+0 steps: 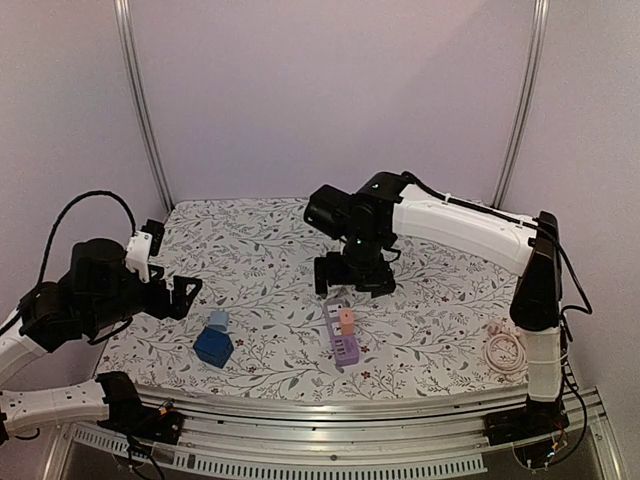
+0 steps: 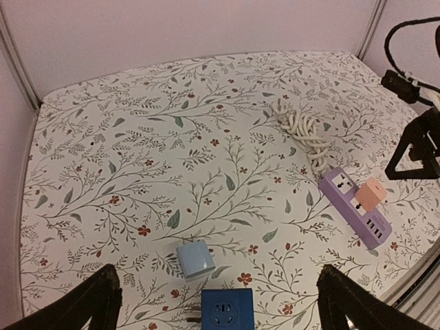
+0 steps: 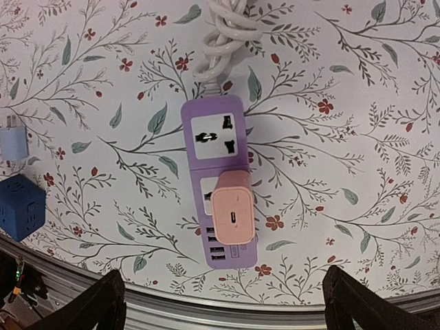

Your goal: Insert the plug

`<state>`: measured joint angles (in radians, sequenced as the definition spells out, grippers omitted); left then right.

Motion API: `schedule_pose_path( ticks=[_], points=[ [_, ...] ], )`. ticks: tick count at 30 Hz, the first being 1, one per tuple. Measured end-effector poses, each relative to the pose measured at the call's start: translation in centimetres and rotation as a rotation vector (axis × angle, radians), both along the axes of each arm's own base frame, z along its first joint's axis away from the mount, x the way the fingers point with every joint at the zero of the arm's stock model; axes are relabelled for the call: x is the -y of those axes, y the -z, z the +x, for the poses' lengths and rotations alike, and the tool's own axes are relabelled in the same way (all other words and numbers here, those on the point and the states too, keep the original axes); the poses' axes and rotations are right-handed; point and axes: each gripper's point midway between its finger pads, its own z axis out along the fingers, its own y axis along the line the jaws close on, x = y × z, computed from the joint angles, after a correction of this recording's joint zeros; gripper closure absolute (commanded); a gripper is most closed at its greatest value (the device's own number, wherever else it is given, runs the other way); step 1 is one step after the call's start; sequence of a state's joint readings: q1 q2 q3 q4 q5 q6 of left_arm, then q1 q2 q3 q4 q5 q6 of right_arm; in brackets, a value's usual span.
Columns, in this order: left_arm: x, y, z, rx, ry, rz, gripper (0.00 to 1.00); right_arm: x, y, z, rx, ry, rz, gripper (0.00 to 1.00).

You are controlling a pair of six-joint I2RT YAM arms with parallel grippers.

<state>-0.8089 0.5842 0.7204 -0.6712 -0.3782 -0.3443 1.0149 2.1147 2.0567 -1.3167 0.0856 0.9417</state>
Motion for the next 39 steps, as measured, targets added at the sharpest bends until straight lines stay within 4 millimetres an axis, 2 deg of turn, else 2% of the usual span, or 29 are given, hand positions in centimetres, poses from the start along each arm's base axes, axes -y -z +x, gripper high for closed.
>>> schedule_pose_path(
  ticks=[4,9,14,18,23,31,39],
  points=[
    [0.2,0.3,0.2,-0.02,-0.005,0.012,0.01,0.8,-1.5,0.9,0.048,0.016,0.008,0.01],
    [0.6,0.0,0.9,-0.06,-0.043,-0.002,0.01,1.5,-2.2,1.7,0.082,0.014,0.003,0.01],
    [1.4,1.0,1.7,-0.149,-0.085,0.027,0.01,3.2,-1.8,2.2,0.087,0.008,0.004,0.01],
    [1.7,2.0,2.2,-0.235,-0.126,0.074,0.01,4.7,-1.6,3.5,0.093,0.009,0.017,0.01],
    [1.8,2.3,2.2,-0.321,-0.185,0.086,0.02,5.9,-0.9,4.7,0.107,-0.014,0.035,0.01],
    [1.4,5.0,1.4,-0.475,-0.299,0.09,0.04,7.7,0.6,3.5,0.121,-0.083,0.062,0.01],
    [0.1,7.1,1.3,-0.59,-0.388,0.092,0.09,8.6,-1.2,3.2,0.191,-0.104,0.117,0.01]
  ],
)
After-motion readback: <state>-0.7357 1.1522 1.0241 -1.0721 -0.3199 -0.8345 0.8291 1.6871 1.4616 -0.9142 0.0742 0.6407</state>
